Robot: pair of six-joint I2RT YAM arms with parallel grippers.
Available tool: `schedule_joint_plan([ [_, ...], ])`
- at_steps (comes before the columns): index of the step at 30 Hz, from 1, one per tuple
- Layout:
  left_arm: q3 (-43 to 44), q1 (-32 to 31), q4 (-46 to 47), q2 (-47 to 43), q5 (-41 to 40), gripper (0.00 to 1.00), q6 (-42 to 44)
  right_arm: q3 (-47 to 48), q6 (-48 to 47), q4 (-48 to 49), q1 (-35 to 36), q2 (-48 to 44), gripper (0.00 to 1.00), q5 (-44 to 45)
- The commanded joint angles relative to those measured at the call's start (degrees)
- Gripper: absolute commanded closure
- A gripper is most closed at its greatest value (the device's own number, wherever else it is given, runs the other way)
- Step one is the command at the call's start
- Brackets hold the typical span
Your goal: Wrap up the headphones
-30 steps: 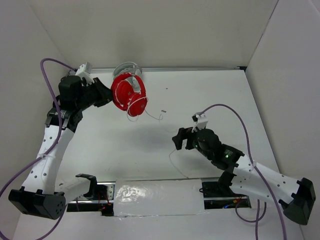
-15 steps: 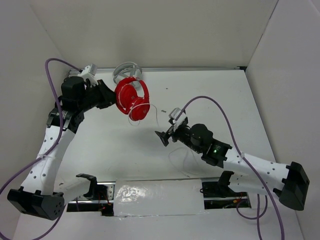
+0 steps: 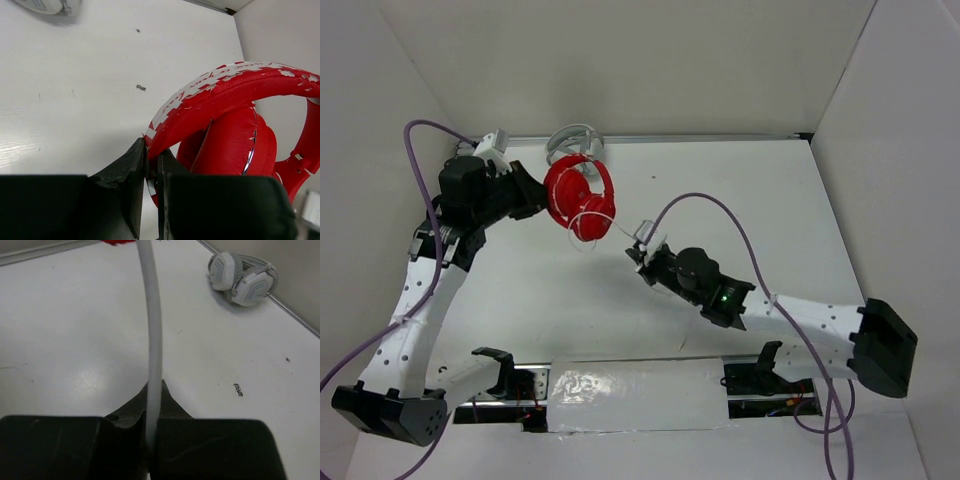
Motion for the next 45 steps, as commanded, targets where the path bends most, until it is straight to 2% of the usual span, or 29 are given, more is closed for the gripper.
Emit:
schedule_joint_plan([
  [1, -1.0, -0.09, 4.53, 1.2, -2.7, 1.0, -0.95, -2.57, 3.13, 2.56, 3.17, -8.86, 1.0, 5.92],
  [5, -5.57, -0.96, 7.34, 3.66, -2.7, 1.0, 0.98, 0.92, 2.96, -8.84, 6.86, -17.21, 1.0, 10.4],
  [7, -9.25, -2.37, 10.58, 4.37, -2.7, 1.0, 3.61, 3.74, 1.03, -12.29, 8.44, -17.58, 1.0, 12.51],
  [11, -12.26, -8.07, 14.02, 6.3, -3.05, 1.0, 9.58, 15.16, -3.88, -24.24, 8.71, -12.23, 1.0, 12.78],
  [16, -14.28, -15.1, 17.18, 7.36, -5.51, 1.0, 16.09, 23.34, -11.88, -27.42, 7.84, -5.29, 1.0, 14.63],
  [17, -15.5, -18.94, 18.32, 6.84, -5.43, 1.0, 20.28, 27.62, -12.94, -28.99, 5.83, -2.66, 1.0, 11.41],
  [18, -16.38, -18.98, 18.33, 6.31, -5.51, 1.0, 20.32, 27.66, -12.95, -29.01, 4.51, -2.64, 1.0, 11.38],
  [21, -20.51, -23.98, 21.22, 3.41, -6.39, 1.0, 24.88, 32.05, -13.74, -32.7, -0.15, -0.71, 1.0, 3.31],
  [24, -24.82, -27.5, 24.48, -0.8, -5.17, 1.0, 28.22, 33.37, -14.0, -33.14, -8.48, 0.26, 1.0, -5.39],
  [27, -27.72, -30.05, 27.29, -5.02, -2.88, 1.0, 29.72, 34.33, -12.52, -33.58, -13.07, 2.1, 1.0, -12.26],
  [29, -28.6, -30.58, 27.56, -7.74, -0.17, 1.0, 31.04, 33.55, -11.38, -33.93, -19.29, 3.68, 1.0, -17.5],
  [32, -29.75, -30.67, 28.78, -10.9, 1.78, 1.0, 31.04, 32.85, -10.23, -34.11, -22.74, 5.79, 1.0, -25.16],
  [37, -30.02, -30.67, 28.88, -14.95, 3.1, 1.0, 31.13, 28.2, -5.4, -29.81, -26.96, 11.07, 1.0, -29.83],
  [39, -29.84, -30.76, 29.14, -16.01, 1.61, 1.0, 29.47, 25.03, -2.24, -26.66, -27.67, 12.39, 1.0, -33.6],
  [43, -26.43, -30.67, 27.04, -16.11, -7.95, 1.0, 24.37, 18.18, 4.44, -19.46, -27.24, 11.96, 1.0, -38.26],
  [45, -24.66, -30.67, 25.72, -15.14, -13.32, 1.0, 20.78, 13.35, 8.05, -15.06, -24.79, 10.64, 1.0, -38.11],
])
